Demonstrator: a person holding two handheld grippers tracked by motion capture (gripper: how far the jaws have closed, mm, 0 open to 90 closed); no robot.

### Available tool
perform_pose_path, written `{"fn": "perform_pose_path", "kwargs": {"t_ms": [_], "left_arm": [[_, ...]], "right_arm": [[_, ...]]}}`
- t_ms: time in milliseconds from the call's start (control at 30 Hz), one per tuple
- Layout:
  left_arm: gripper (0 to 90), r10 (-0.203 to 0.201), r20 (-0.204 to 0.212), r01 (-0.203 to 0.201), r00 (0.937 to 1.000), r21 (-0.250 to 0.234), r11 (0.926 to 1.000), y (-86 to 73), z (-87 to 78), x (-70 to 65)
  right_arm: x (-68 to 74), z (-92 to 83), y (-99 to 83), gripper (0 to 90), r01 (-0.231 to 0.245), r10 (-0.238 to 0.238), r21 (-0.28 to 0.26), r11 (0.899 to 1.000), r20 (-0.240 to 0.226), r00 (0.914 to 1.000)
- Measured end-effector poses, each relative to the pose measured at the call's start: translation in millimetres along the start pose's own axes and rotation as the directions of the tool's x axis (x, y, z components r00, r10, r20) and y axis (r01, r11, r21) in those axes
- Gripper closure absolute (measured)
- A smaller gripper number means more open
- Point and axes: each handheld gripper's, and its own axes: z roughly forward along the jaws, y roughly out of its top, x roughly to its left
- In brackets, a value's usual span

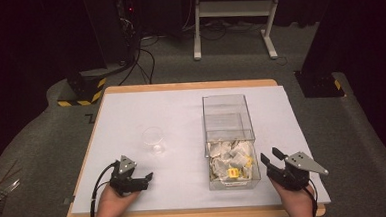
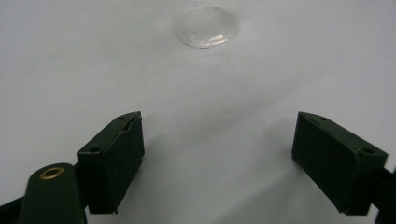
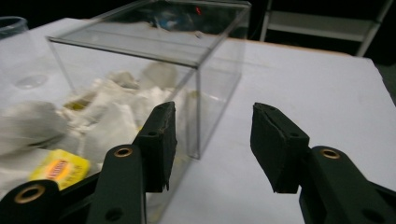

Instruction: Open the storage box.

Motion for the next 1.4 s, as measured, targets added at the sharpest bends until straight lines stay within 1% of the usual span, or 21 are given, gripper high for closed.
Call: {"fn": "perform_pose_path", "kwargs": {"t_ms": [33, 133, 267, 400, 467, 500, 567, 633, 700, 800, 833, 967, 1033, 1100, 1133, 1167, 1300, 1400], "left_arm": [[17.1, -0.004, 0.001, 0.004, 1.0000, -0.001, 1.0000, -0.1, 0.0, -0.2], [17.3, -0.005, 0.002, 0.005, 1.0000, -0.001, 1.0000, -0.1, 0.0, -0.1], [17.8, -0.004, -0.002, 0.004, 1.0000, -0.001, 1.0000, -0.3, -0.5, -0.1], [18.0, -0.004, -0.002, 0.004, 1.0000, -0.001, 1.0000, -0.3, -0.6, -0.1], [18.0, -0.004, -0.002, 0.004, 1.0000, 0.000, 1.0000, -0.3, -0.6, -0.2], [18.0, -0.003, -0.003, 0.003, 1.0000, -0.001, 1.0000, -0.3, -0.6, -0.3], [18.3, 0.002, -0.004, -0.002, 1.0000, -0.002, 1.0000, -0.3, -0.8, -0.5], [21.0, 0.011, 0.003, -0.011, 0.9999, -0.009, 0.9999, -0.6, -1.4, -1.1], [22.1, 0.016, -0.004, -0.016, 0.9999, -0.010, 0.9998, -0.6, -1.7, -1.8], [22.1, 0.009, -0.010, -0.009, 0.9999, -0.013, 0.9999, -1.1, -2.5, -2.1], [24.4, 0.010, -0.013, -0.010, 0.9999, -0.015, 0.9998, -1.3, -3.0, -2.0], [28.1, -0.005, -0.008, 0.005, 1.0000, -0.018, 0.9998, -2.5, -5.9, -2.3], [29.0, -0.022, 0.004, 0.022, 0.9998, -0.033, 0.9992, -2.3, -8.1, -1.6], [29.8, -0.044, 0.032, 0.046, 0.9985, -0.054, 0.9975, -1.2, -10.8, -1.2], [30.5, -0.037, 0.039, 0.039, 0.9986, -0.063, 0.9972, 0.0, -12.9, -1.7], [31.1, -0.033, 0.036, 0.036, 0.9988, -0.072, 0.9967, 0.7, -13.6, -2.5], [32.2, -0.035, 0.064, 0.041, 0.9974, -0.102, 0.9939, 3.4, -17.8, -4.2], [32.3, -0.033, 0.076, 0.041, 0.9966, -0.109, 0.9931, 4.3, -20.3, -5.7]], "right_arm": [[-4.6, 3.4, -2.5, 50.8, -0.012, 0.011, 0.015, 1.000, 0.012, 0.9999], [-12.3, 10.5, -11.0, 50.8, -0.024, 0.023, 0.047, 0.999, 0.035, 0.9991], [-16.3, 17.4, -19.9, 51.0, -0.018, 0.014, 0.098, 0.995, 0.038, 0.9992], [-20.1, 21.4, -25.0, 51.0, -0.019, 0.013, 0.123, 0.992, 0.051, 0.9986], [-22.0, 24.7, -28.8, 51.0, -0.014, 0.006, 0.145, 0.989, 0.059, 0.9982], [-22.6, 26.9, -31.0, 50.5, -0.012, 0.001, 0.166, 0.986, 0.065, 0.9979], [-23.8, 30.7, -33.7, 50.2, -0.008, -0.008, 0.190, 0.982, 0.079, 0.9968], [-24.6, 34.9, -35.5, 50.6, -0.010, -0.009, 0.223, 0.975, 0.087, 0.9962], [-25.3, 38.9, -36.5, 50.7, -0.010, -0.012, 0.242, 0.970, 0.088, 0.9961], [-25.5, 42.9, -38.2, 51.5, -0.002, -0.022, 0.267, 0.964, 0.084, 0.9962], [-25.3, 44.9, -39.2, 51.8, -0.002, -0.022, 0.283, 0.959, 0.080, 0.9966], [-25.6, 47.6, -39.7, 50.2, 0.000, -0.023, 0.306, 0.952, 0.073, 0.9970], [-25.7, 48.2, -39.9, 49.5, 0.002, -0.025, 0.311, 0.950, 0.070, 0.9973], [-25.5, 48.2, -40.0, 49.1, 0.004, -0.026, 0.312, 0.950, 0.067, 0.9974], [-25.1, 48.0, -40.2, 49.0, 0.001, -0.023, 0.311, 0.951, 0.069, 0.9973], [-24.8, 47.8, -40.3, 48.9, 0.002, -0.025, 0.310, 0.951, 0.068, 0.9974], [-25.0, 48.4, -40.3, 48.7, 0.004, -0.026, 0.317, 0.949, 0.064, 0.9976], [-24.9, 49.1, -40.3, 48.6, 0.006, -0.029, 0.322, 0.947, 0.066, 0.9974]]}}
